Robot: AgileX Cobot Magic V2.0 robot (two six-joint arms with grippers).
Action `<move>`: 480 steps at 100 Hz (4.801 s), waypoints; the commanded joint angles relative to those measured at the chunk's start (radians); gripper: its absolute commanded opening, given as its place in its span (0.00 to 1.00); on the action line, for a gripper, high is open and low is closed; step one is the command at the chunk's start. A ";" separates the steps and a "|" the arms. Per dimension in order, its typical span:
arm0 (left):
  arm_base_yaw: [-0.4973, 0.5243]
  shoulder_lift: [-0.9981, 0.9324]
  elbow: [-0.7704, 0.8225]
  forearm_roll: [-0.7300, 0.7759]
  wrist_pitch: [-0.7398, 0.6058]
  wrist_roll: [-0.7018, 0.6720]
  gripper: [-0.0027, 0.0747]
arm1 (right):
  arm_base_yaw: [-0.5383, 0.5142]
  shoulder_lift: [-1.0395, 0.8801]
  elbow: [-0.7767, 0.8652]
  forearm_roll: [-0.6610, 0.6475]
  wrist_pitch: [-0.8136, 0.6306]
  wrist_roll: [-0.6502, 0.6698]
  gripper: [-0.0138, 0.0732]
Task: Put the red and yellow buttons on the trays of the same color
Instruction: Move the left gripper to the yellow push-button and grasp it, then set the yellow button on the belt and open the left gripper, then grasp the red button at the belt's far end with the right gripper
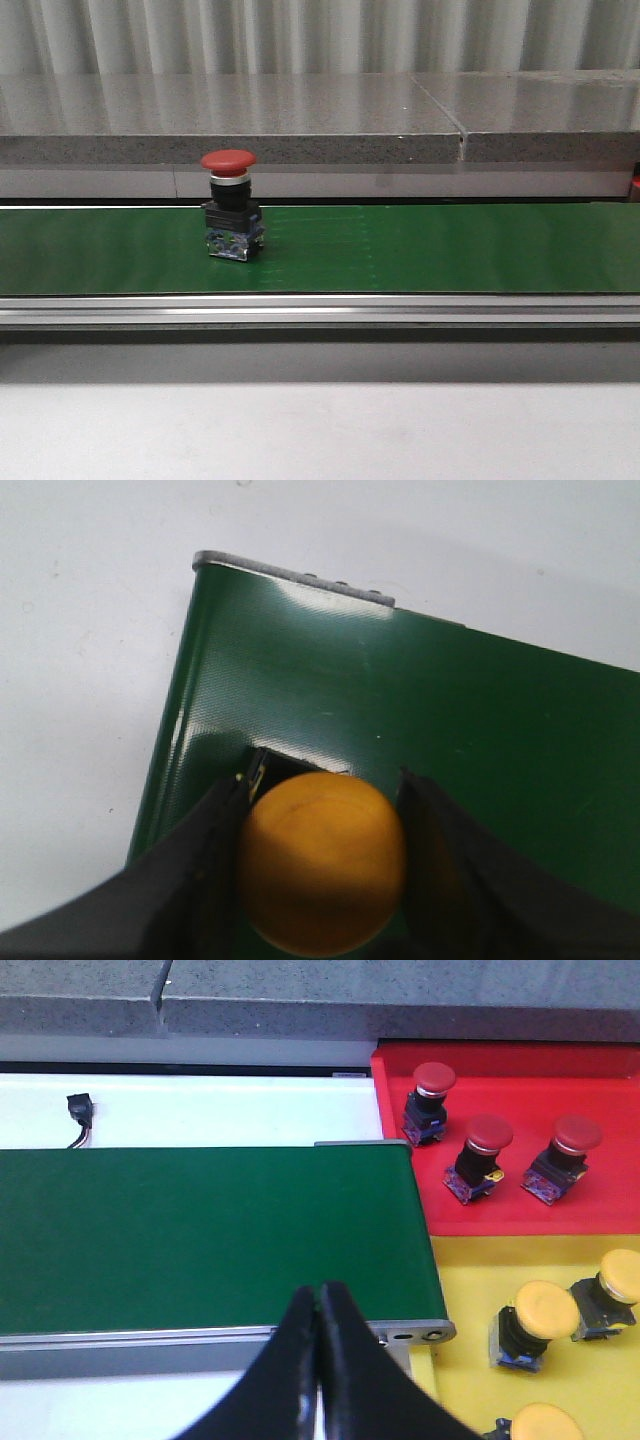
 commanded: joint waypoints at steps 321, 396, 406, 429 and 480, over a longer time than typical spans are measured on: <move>-0.199 -1.027 0.460 -0.064 -0.244 0.177 0.01 | 0.020 0.058 -0.050 0.043 0.004 -0.059 0.86; -0.199 -1.027 0.460 -0.064 -0.244 0.177 0.01 | 0.280 0.746 -0.330 0.101 0.030 -0.176 0.86; -0.199 -1.027 0.460 -0.064 -0.244 0.177 0.01 | 0.287 0.810 -0.369 0.101 0.006 -0.176 0.86; -0.199 -1.027 0.460 -0.064 -0.244 0.177 0.01 | 0.287 0.940 -0.448 0.096 -0.057 -0.176 0.86; -0.199 -1.027 0.460 -0.064 -0.244 0.177 0.01 | 0.202 1.037 -0.610 0.087 0.126 -0.176 0.27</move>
